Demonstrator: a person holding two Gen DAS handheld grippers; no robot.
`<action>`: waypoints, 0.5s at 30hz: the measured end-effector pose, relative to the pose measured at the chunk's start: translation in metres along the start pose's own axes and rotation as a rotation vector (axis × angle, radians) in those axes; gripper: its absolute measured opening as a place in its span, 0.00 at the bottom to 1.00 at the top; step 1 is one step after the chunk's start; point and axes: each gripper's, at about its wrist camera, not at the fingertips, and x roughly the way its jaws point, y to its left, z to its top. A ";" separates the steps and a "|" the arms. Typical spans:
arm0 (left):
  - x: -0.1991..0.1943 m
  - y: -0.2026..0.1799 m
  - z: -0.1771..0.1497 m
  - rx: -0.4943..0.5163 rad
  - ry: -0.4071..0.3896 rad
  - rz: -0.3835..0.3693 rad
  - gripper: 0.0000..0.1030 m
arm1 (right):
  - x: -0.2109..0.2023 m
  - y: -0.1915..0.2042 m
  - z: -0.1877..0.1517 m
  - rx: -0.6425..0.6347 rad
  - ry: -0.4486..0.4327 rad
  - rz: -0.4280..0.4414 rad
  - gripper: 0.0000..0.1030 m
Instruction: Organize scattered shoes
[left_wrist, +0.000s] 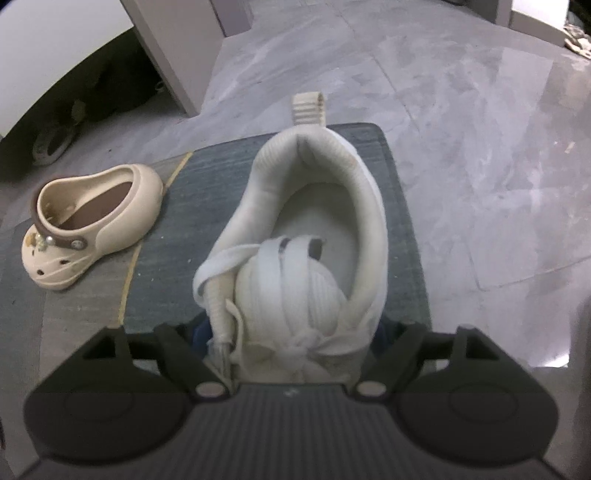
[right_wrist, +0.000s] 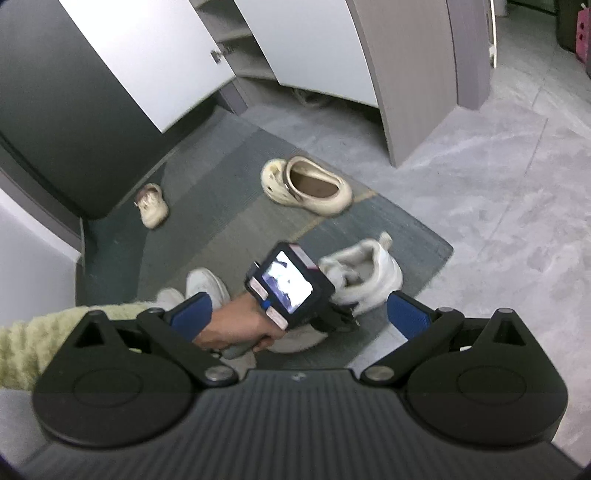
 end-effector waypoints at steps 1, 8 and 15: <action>-0.007 0.001 0.001 -0.004 0.002 0.005 0.83 | 0.001 -0.001 -0.001 0.007 0.008 -0.004 1.00; -0.059 0.005 0.007 -0.035 0.013 0.041 0.93 | -0.016 -0.013 0.004 0.144 -0.088 -0.077 1.00; -0.134 0.019 0.010 -0.061 -0.034 0.104 0.97 | -0.039 -0.009 0.006 0.173 -0.147 -0.055 1.00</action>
